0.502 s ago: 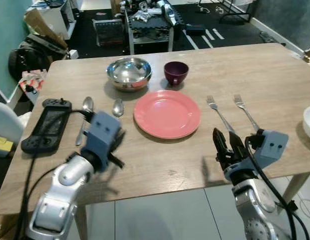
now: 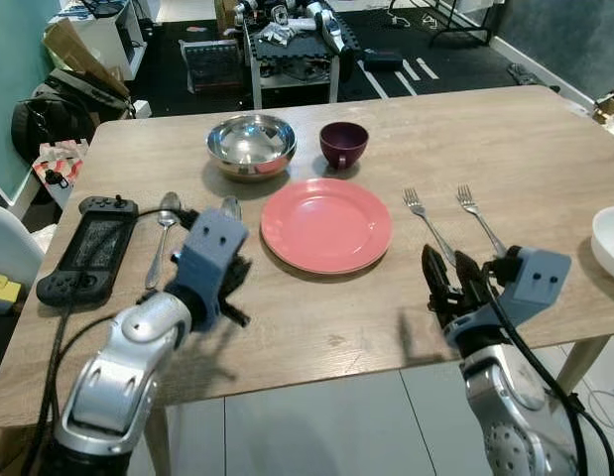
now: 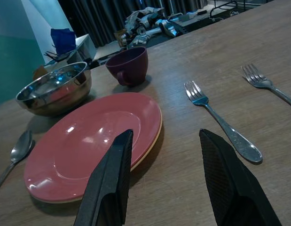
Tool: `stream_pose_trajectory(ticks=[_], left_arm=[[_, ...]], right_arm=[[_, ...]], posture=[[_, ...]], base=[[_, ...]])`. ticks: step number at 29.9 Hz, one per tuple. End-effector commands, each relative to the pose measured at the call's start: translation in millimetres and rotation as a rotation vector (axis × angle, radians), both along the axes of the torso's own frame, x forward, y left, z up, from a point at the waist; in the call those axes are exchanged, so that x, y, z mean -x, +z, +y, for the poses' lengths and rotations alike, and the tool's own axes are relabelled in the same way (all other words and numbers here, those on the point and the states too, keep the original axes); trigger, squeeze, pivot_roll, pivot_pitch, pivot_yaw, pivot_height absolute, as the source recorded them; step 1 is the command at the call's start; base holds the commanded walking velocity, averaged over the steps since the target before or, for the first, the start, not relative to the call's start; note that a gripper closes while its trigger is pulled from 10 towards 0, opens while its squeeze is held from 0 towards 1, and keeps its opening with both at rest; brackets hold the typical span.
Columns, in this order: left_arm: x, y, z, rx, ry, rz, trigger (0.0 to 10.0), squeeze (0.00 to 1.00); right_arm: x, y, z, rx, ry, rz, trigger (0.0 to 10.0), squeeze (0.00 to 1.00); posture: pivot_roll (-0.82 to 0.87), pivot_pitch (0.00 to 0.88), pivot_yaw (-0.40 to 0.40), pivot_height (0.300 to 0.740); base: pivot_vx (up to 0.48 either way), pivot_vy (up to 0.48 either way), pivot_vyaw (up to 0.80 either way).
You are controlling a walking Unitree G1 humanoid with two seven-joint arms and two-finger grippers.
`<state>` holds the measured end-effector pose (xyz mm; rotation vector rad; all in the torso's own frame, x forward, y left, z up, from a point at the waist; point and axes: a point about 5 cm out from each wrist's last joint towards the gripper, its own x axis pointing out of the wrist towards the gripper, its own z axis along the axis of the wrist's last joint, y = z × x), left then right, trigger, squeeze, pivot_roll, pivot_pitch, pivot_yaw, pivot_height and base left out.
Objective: Setting the table
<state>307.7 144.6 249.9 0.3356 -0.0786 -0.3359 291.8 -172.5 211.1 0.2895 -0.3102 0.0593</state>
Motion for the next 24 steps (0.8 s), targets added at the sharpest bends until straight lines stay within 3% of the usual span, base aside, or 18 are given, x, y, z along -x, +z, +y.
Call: stream_pose_trajectory(ticks=[1, 4, 8, 14, 15, 20, 24], left_arm=[[-1.4, 2, 5.9, -0.039, 0.035, -0.064, 10.0, 0.00], [-0.2, 3, 4.2, -0.052, 0.006, -0.069, 10.0, 0.00], [5.7, 0, -3.4, 0.046, -0.068, -0.009, 10.0, 0.00], [2.0, -4, -9.0, 0.081, -0.040, -0.006, 10.0, 0.00], [-1.7, -8, -11.1, 0.134, -0.027, 0.037, 10.0, 0.00], [-5.0, -9, -14.0, 0.221, -0.042, 0.088, 10.0, 0.00], [-8.4, -6, -12.1, 0.243, -0.023, 0.087, 10.0, 0.00]], right_arm=[[1.0, -2, -2.0, 0.006, -0.012, 0.005, 10.0, 0.00], [0.9, -2, -2.1, 0.009, -0.010, 0.006, 10.0, 0.00], [1.6, -1, -2.4, 0.019, -0.008, 0.004, 10.0, 0.00], [4.7, -3, -2.8, 0.022, -0.018, 0.010, 10.0, 0.00], [6.2, -5, -4.2, 0.015, -0.029, 0.020, 10.0, 0.00], [9.6, -5, -9.1, 0.011, -0.049, 0.022, 10.0, 0.00], [10.4, -6, -11.5, 0.008, -0.060, 0.024, 10.0, 0.00]], posture=[[0.01, 0.198, 0.117, 0.740], [0.00, 0.201, 0.118, 0.740], [-0.03, 0.195, 0.123, 0.740], [-0.05, 0.189, 0.128, 0.740], [-0.06, 0.198, 0.139, 0.740], [-0.06, 0.196, 0.132, 0.740], [-0.06, 0.192, 0.127, 0.740]], base=[[0.000, 0.000, 0.00], [0.000, 0.000, 0.00], [0.000, 0.000, 0.00], [0.000, 0.000, 0.00], [0.000, 0.000, 0.00], [0.000, 0.000, 0.00], [0.000, 0.000, 0.00]])
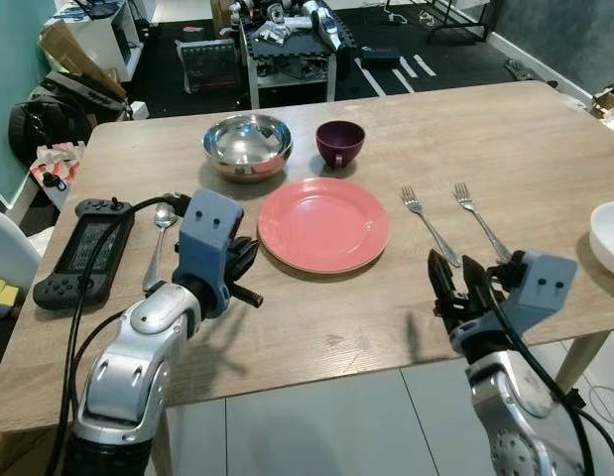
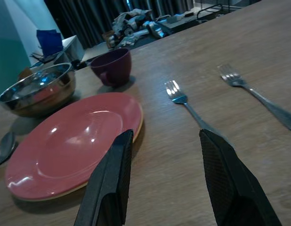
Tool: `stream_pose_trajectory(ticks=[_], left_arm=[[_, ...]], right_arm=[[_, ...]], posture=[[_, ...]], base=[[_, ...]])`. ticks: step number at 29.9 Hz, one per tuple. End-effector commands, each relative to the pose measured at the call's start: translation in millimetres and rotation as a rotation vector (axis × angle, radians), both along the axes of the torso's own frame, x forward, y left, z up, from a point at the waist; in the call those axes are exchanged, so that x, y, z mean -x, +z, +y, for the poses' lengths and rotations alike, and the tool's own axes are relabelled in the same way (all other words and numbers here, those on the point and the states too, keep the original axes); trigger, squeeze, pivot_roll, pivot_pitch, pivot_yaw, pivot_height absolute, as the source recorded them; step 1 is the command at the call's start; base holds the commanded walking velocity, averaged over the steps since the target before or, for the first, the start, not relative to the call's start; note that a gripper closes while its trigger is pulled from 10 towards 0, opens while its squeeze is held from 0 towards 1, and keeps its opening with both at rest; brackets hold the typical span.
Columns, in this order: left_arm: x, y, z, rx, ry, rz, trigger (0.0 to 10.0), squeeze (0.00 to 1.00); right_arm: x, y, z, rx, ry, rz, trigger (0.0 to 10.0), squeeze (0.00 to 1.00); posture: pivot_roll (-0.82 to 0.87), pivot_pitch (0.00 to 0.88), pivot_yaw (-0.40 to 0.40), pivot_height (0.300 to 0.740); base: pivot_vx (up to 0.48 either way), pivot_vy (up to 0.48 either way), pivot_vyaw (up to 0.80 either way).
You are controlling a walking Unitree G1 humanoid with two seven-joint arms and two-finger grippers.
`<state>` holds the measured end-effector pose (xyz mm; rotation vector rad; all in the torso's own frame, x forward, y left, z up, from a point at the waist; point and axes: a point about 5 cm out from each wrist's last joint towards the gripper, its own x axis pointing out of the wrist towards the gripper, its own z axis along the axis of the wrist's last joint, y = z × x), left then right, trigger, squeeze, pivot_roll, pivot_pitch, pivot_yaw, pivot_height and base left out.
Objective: Setting the table
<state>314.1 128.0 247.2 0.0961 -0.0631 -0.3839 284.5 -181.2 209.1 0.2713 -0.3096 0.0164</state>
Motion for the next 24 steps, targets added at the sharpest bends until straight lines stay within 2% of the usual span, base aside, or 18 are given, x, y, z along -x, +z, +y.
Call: stream_pose_trajectory(ticks=[1, 5, 11, 24], left_arm=[[-2.0, -3.7, 4.5, 0.012, 0.026, 0.027, 10.0, 0.00], [-6.0, -2.7, 6.7, -0.044, 0.089, -0.035, 10.0, 0.00], [-9.7, -1.4, 11.7, -0.029, 0.138, -0.042, 10.0, 0.00], [-10.8, -0.8, 7.6, -0.050, 0.127, -0.058, 10.0, 0.00]], right_arm=[[3.2, -3.7, -2.7, -0.004, -0.015, 0.017, 10.0, 0.00], [1.4, 0.5, -3.7, 0.015, -0.029, 0.004, 10.0, 0.00], [-0.1, -2.4, -6.1, 0.010, -0.050, 0.019, 10.0, 0.00], [0.3, -2.4, -10.4, 0.015, -0.075, 0.022, 10.0, 0.00]], posture=[[-0.06, 0.192, 0.127, 0.740], [-0.06, 0.191, 0.127, 0.740], [-0.06, 0.179, 0.117, 0.740], [-0.05, 0.172, 0.118, 0.740]], base=[[0.000, 0.000, 0.00], [0.000, 0.000, 0.00], [0.000, 0.000, 0.00], [0.000, 0.000, 0.00]])
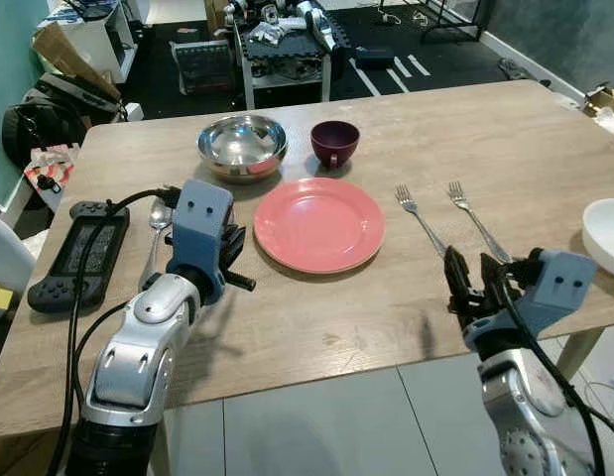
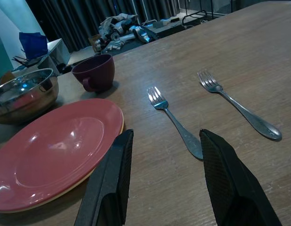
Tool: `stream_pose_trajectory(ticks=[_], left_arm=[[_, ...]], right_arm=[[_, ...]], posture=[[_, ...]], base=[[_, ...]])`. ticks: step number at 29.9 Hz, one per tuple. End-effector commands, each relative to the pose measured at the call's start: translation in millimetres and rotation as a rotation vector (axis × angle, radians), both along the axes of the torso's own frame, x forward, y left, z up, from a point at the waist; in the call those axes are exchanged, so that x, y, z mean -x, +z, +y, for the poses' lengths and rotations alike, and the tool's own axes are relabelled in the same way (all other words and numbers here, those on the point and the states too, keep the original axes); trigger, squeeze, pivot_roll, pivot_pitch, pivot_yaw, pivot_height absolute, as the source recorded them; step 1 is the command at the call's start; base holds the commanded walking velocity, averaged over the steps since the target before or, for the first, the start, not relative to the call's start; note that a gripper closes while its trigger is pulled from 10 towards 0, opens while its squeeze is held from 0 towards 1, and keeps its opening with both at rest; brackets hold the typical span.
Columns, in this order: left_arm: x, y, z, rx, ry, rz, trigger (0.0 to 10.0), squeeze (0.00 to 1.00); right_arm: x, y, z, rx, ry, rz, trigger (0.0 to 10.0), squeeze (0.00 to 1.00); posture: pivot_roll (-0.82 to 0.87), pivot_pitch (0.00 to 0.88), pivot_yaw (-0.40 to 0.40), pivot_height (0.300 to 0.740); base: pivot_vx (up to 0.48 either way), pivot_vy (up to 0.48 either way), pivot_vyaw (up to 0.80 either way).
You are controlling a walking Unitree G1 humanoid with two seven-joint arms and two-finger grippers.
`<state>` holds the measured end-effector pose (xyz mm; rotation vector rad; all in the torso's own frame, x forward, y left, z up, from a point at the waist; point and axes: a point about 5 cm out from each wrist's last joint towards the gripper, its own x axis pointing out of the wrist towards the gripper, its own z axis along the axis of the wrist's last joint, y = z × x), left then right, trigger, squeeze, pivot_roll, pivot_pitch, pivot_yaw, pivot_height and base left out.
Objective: Setting the table
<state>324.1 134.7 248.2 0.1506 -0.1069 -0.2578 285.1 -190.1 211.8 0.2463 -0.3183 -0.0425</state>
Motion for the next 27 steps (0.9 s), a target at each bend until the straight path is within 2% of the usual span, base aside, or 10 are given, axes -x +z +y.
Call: stream_pose_trajectory(ticks=[1, 8, 11, 16, 19, 23, 26, 27], left_arm=[[-1.7, -2, 0.4, -0.019, 0.010, 0.004, 10.0, 0.00], [-4.0, -1, -2.0, -0.049, 0.023, -0.007, 10.0, 0.00], [-3.7, -7, -0.2, -0.049, 0.044, 0.006, 10.0, 0.00], [-1.5, -15, -2.2, -0.043, 0.044, 0.020, 10.0, 0.00], [2.0, -18, -2.9, -0.029, 0.030, 0.010, 10.0, 0.00], [4.2, -19, -4.2, -0.044, 0.006, -0.009, 10.0, 0.00], [9.1, -19, -13.4, -0.054, -0.068, -0.032, 10.0, 0.00], [9.1, -19, -13.4, -0.054, -0.068, -0.032, 10.0, 0.00]], right_arm=[[0.0, -6, -0.6, 0.007, -0.013, 0.028, 10.0, 0.00], [-3.8, -14, -2.3, -0.010, -0.043, 0.054, 10.0, 0.00], [-5.0, -23, 6.9, 0.006, -0.014, 0.085, 10.0, 0.00], [-4.1, -31, 8.9, 0.009, -0.008, 0.105, 10.0, 0.00], [-3.3, -38, 5.7, 0.001, -0.042, 0.119, 10.0, 0.00], [-4.3, -34, -0.4, 0.043, -0.076, 0.098, 10.0, 0.00], [-4.3, -23, -20.0, 0.054, -0.139, 0.048, 10.0, 0.00], [-4.3, -23, -20.0, 0.054, -0.139, 0.048, 10.0, 0.00]], posture=[[-0.02, 0.150, 0.120, 0.740], [0.03, 0.124, 0.119, 0.740], [0.04, 0.121, 0.104, 0.740], [0.04, 0.111, 0.103, 0.740], [0.04, 0.090, 0.096, 0.740], [0.05, 0.069, 0.110, 0.740], [0.04, 0.052, 0.116, 0.740], [0.04, 0.052, 0.116, 0.740]], base=[[0.000, 0.000, 0.00], [0.000, 0.000, 0.00], [0.000, 0.000, 0.00], [0.000, 0.000, 0.00], [0.000, 0.000, 0.00], [0.000, 0.000, 0.00], [0.000, 0.000, 0.00], [0.000, 0.000, 0.00]])
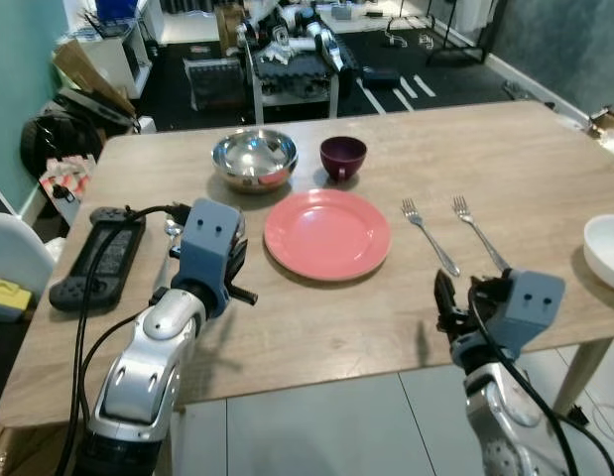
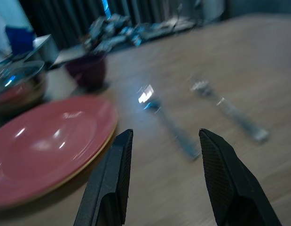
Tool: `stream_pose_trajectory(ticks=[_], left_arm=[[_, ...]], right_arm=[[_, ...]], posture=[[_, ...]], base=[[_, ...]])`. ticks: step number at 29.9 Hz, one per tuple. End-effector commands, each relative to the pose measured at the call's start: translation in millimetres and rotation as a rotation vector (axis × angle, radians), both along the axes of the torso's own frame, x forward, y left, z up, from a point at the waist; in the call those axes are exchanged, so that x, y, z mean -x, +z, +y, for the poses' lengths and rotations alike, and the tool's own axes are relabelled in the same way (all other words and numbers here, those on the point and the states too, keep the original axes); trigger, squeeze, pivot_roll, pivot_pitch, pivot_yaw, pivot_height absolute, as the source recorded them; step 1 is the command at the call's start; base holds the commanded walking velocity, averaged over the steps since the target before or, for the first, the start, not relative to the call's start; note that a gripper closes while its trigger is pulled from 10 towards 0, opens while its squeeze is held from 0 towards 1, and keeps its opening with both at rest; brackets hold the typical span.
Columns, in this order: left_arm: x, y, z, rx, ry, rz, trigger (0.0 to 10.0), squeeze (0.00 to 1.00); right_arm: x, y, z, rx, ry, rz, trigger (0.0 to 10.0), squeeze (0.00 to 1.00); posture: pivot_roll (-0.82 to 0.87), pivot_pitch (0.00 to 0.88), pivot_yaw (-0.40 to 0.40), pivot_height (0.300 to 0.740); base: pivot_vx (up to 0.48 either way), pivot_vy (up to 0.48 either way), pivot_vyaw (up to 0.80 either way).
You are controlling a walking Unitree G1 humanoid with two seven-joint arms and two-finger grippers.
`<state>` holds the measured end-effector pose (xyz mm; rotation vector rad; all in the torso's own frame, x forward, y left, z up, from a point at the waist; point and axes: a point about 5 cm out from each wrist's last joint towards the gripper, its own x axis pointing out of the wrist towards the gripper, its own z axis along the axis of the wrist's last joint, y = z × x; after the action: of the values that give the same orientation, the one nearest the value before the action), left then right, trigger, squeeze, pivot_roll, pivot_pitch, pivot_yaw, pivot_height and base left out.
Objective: Setting the table
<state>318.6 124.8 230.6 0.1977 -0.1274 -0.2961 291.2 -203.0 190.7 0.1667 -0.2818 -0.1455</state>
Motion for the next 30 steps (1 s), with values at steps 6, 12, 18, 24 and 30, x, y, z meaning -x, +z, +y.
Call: stream_pose_trajectory(ticks=[6, 12, 18, 24, 30], left_arm=[[-1.3, -3, -9.2, 0.020, -0.026, -0.011, 10.0, 0.00], [-1.0, -6, -13.3, 0.032, -0.036, -0.011, 10.0, 0.00], [-2.8, -5, -13.3, 0.047, -0.022, -0.019, 10.0, 0.00], [-3.8, -4, -15.1, 0.044, -0.029, -0.025, 10.0, 0.00], [-4.3, -5, -16.1, 0.042, -0.032, -0.025, 10.0, 0.00]], right_arm=[[-0.5, -1, -4.2, 0.023, 0.008, -0.005, 10.0, 0.00], [-0.2, -3, -3.2, 0.008, 0.005, -0.006, 10.0, 0.00], [-6.6, -1, -2.7, -0.023, 0.029, -0.007, 10.0, 0.00], [-7.7, -2, -5.3, -0.036, 0.021, -0.006, 10.0, 0.00], [-8.7, -2, -3.8, -0.033, 0.030, -0.003, 10.0, 0.00]], posture=[[0.00, 0.046, 0.108, 0.740], [0.00, 0.034, 0.096, 0.740], [0.01, 0.034, 0.085, 0.740], [0.02, 0.035, 0.089, 0.740], [0.02, 0.034, 0.089, 0.740]], base=[[0.000, 0.000, 0.00], [0.000, 0.000, 0.00], [0.000, 0.000, -0.33], [0.000, 0.000, -0.80], [0.000, 0.000, -0.80]])
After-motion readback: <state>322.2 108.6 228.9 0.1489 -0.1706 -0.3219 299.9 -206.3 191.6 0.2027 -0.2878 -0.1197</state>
